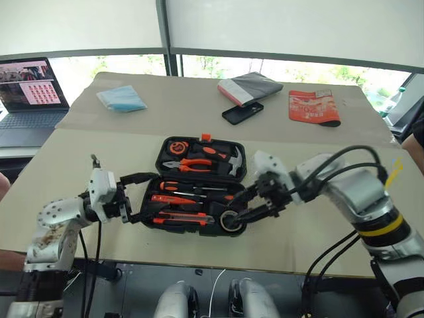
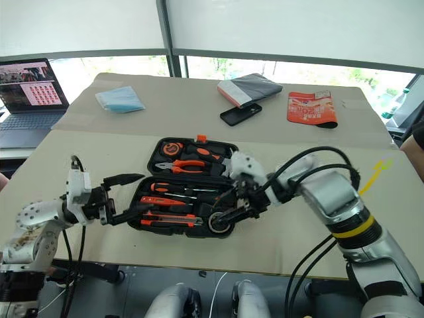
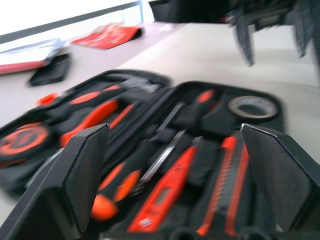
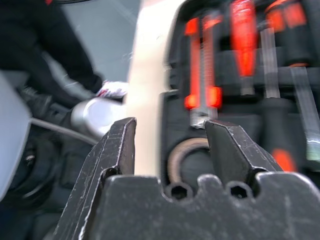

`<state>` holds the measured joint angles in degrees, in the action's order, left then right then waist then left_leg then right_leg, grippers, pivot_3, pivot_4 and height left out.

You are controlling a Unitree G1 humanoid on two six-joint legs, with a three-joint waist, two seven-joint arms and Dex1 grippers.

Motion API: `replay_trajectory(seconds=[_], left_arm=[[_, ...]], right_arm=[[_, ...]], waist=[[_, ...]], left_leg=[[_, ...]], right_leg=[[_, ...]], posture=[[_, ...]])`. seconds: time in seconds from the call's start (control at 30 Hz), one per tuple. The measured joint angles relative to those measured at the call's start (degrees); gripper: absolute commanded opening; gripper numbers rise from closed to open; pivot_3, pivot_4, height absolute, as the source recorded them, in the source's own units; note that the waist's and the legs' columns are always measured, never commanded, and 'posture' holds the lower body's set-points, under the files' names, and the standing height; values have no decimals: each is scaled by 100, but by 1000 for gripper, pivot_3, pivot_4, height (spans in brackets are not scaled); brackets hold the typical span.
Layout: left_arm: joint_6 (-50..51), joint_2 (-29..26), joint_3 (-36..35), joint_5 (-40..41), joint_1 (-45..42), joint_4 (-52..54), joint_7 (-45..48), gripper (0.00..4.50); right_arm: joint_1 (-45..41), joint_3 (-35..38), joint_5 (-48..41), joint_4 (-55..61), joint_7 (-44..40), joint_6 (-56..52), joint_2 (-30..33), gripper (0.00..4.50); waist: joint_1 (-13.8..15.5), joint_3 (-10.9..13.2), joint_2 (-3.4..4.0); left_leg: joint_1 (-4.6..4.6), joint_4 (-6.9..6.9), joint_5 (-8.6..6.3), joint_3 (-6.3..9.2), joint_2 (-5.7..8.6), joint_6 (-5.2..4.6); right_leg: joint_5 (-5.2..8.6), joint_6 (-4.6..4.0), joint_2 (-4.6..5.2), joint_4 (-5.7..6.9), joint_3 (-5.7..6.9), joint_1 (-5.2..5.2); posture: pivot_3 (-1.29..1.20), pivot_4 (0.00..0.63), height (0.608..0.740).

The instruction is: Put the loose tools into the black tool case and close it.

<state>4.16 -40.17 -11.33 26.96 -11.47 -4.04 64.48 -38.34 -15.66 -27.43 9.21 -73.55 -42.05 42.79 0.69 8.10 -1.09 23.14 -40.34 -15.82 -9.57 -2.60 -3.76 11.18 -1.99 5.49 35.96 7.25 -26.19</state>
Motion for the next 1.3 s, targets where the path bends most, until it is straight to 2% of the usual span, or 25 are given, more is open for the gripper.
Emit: replay_trajectory(seconds=[0.13,0.3,0.33,0.47,0.77,1.1,1.3], left_arm=[[351,-131,-191,-338,-246,-807,-801,1989],[719,-98,-6,-691,-777,-1441,-1258,238],[753,-55,120,-834,-976,-1632,-1347,111],[1014,173,536,-983,-1394,-1950,-1229,111],[1189,297,904,-1157,-1685,-2166,-896,111],[1699,674,1259,-1237,-1977,-2055,-446,111],[1906,1028,1622,-1232,-1768,-1444,-302,111]], right_arm=[[338,339,691,-1017,548,1285,-63,124],[398,348,1592,-1951,1402,2587,-478,0],[400,336,1770,-2163,1665,2754,-657,0],[521,147,1987,-2349,1891,2777,-1137,0],[550,99,2185,-2371,1954,2785,-1384,0],[1102,407,2142,-1772,1530,2585,-815,0],[1571,813,1954,-1566,1274,2481,-96,0]], waist=[[-24,1,0],[-53,2,-2],[-53,2,-2],[-73,3,-2],[-127,3,-2],[14,3,-2],[19,3,-3]], left_leg=[[0,6,22,-9,0,37],[-5,10,31,-20,0,52],[-5,10,34,-21,0,57],[-4,10,37,-24,2,60],[-7,9,37,-25,3,59],[4,2,24,-21,24,34],[4,-2,12,-16,54,10]], right_leg=[[1,-1,-12,7,-5,-7],[1,-1,-21,12,-6,-7],[1,-1,-22,14,-5,-7],[1,-2,-23,20,-9,-9],[1,-2,-21,22,-10,-7],[1,-1,-6,16,-7,-4],[0,12,21,15,-12,2]], posture=[[0,150,740],[0,150,740],[0,150,740],[0,150,740],[0,150,740],[0,150,740],[0,150,740]])
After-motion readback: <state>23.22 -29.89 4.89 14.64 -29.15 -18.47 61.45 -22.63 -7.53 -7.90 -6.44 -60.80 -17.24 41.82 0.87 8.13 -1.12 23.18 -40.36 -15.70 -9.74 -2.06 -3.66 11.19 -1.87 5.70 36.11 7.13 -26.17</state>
